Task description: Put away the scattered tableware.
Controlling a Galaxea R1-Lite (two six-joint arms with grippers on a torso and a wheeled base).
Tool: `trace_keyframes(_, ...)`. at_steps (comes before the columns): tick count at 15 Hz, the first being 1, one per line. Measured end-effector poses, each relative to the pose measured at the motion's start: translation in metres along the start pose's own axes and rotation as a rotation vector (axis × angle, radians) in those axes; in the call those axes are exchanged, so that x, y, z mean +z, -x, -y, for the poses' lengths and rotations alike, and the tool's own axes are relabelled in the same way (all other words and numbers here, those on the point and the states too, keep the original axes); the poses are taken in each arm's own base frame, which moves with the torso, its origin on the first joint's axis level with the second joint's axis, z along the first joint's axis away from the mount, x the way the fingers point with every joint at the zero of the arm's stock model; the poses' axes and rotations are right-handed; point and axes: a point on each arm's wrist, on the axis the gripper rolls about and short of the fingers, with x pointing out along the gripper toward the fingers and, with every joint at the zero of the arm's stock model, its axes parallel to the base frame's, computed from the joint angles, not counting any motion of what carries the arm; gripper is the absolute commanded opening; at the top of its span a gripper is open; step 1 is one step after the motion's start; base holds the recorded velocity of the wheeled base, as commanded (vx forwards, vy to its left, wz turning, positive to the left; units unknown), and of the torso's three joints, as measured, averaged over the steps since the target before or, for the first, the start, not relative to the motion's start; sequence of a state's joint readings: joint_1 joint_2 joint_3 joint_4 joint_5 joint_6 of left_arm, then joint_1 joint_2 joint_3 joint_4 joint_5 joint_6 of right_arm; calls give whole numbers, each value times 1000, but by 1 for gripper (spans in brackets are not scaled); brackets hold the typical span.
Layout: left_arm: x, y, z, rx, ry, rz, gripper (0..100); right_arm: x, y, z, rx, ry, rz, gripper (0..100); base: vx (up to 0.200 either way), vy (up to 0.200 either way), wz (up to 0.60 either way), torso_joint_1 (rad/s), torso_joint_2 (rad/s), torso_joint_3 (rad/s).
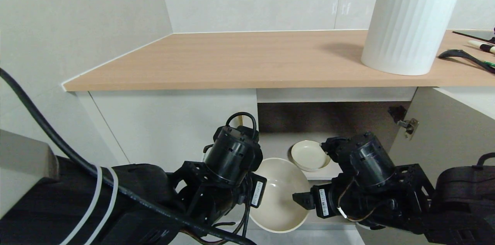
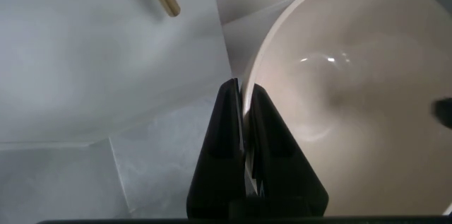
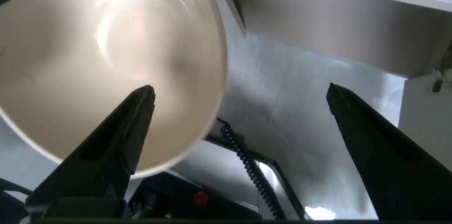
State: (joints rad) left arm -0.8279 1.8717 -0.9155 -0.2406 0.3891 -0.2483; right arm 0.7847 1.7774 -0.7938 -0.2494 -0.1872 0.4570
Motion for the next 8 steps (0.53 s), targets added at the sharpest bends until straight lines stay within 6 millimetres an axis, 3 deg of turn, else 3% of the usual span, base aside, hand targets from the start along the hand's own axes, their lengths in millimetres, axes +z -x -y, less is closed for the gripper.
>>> trace_keyframes(8, 0, 2, 1, -6, -2, 2, 0, -4, -5, -3, 2, 7, -16, 0, 0, 0, 0, 0, 0, 0)
